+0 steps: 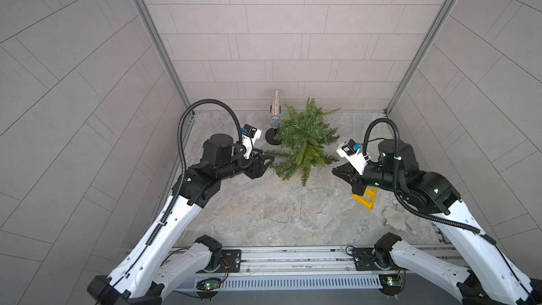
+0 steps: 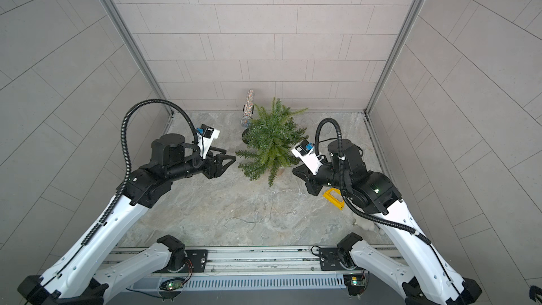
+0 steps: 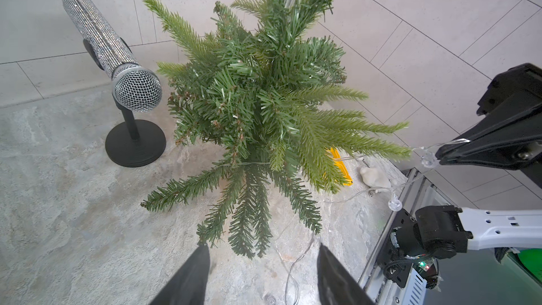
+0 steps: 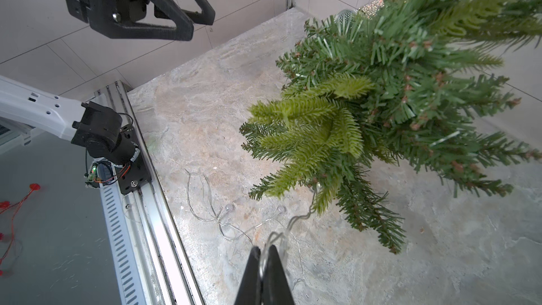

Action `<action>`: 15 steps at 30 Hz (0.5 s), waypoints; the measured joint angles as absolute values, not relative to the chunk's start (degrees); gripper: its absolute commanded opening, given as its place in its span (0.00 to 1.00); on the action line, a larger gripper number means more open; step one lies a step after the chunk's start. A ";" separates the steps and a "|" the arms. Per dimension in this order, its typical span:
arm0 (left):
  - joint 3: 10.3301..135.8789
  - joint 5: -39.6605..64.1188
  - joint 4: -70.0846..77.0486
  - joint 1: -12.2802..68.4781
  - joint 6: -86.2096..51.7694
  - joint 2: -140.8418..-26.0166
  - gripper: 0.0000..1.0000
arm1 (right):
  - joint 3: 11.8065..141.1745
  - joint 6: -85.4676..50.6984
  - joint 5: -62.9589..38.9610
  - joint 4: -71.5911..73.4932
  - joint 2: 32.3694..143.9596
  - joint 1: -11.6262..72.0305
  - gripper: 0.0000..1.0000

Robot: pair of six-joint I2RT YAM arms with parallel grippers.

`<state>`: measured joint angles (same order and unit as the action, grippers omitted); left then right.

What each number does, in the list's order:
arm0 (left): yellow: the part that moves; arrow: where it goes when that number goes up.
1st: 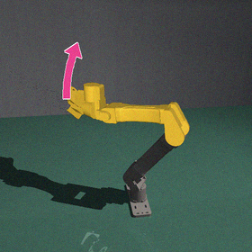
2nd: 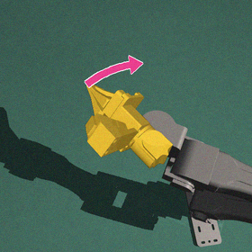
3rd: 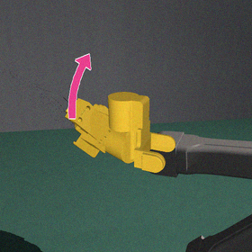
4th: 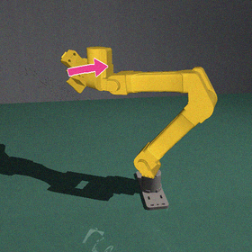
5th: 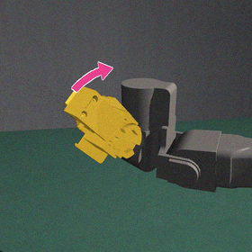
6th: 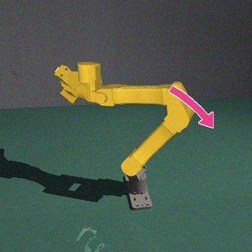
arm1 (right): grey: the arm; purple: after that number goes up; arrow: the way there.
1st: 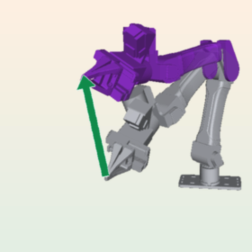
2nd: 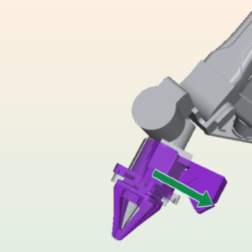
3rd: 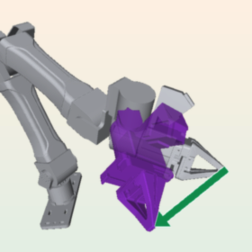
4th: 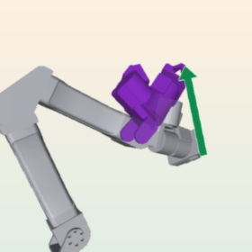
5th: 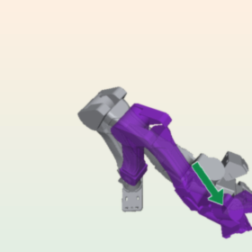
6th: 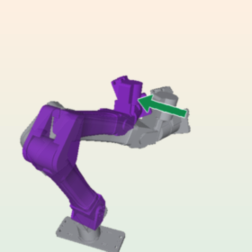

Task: Remove string lights from the small christmas tree
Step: Remove the light string from the Christmas tree.

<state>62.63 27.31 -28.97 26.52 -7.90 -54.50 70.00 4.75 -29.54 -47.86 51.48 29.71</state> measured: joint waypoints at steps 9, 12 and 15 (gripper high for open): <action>62.63 27.40 -29.04 26.52 -7.94 -53.60 0.62 | 75.70 6.02 -34.06 -47.81 54.92 30.52 0.00; 62.63 27.38 -29.04 26.52 -7.94 -53.49 0.62 | 76.73 6.02 -34.70 -47.66 55.70 31.16 0.00; 62.63 27.38 -29.06 26.52 -7.92 -53.30 0.62 | 77.06 6.02 -35.07 -47.42 56.66 32.23 0.00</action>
<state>62.63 27.38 -29.06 26.52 -7.92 -53.30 77.06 6.02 -35.07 -47.42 56.66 32.23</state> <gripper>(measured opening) 0.619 0.056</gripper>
